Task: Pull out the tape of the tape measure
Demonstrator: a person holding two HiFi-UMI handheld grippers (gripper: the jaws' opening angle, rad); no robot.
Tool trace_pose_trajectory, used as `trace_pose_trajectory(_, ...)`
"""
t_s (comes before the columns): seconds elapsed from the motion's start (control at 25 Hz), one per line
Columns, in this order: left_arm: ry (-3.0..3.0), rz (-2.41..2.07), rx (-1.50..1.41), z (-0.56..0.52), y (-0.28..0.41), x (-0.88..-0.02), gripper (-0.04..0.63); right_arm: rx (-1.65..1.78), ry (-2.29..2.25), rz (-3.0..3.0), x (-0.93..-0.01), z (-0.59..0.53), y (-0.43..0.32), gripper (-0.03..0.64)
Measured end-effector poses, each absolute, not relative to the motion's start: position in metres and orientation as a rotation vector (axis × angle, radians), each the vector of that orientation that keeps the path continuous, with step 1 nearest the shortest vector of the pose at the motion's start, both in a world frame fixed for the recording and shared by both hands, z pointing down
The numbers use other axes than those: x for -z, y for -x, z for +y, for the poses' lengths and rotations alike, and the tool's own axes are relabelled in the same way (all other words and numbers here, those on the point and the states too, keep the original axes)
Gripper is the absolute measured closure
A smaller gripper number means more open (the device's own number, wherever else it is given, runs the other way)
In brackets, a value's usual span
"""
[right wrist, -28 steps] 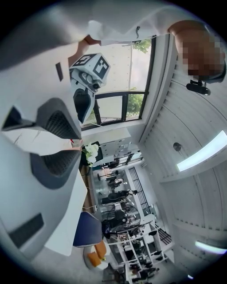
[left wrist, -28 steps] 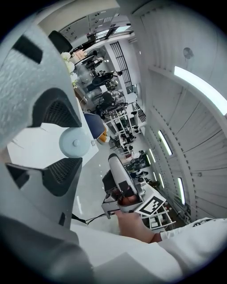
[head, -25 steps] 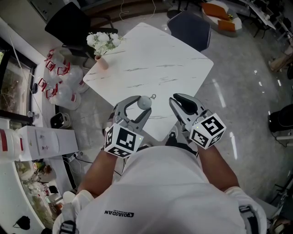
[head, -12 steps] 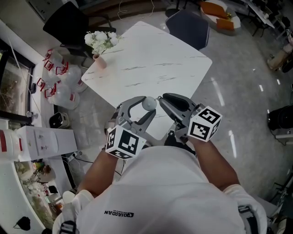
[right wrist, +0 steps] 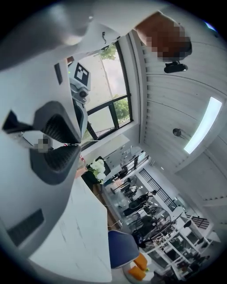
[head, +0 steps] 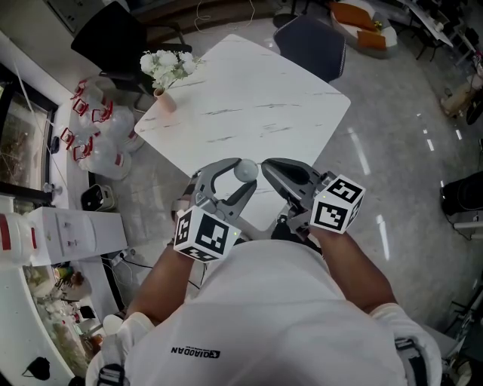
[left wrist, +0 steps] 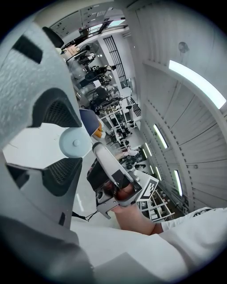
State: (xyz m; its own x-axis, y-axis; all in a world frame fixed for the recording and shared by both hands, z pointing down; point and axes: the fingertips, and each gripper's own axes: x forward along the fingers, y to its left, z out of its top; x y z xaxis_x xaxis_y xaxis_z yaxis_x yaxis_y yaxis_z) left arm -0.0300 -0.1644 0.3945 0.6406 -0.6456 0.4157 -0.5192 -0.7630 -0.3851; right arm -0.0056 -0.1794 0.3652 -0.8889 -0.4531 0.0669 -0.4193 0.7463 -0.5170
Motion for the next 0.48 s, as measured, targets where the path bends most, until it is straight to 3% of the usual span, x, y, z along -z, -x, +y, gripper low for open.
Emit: trace_pose_trajectory(0.48,2.592,1.086,0.791,-0.185,0.065,-0.386,0.376,0.723,0.898,2.86,-0.359,-0.196,-0.019,0.598)
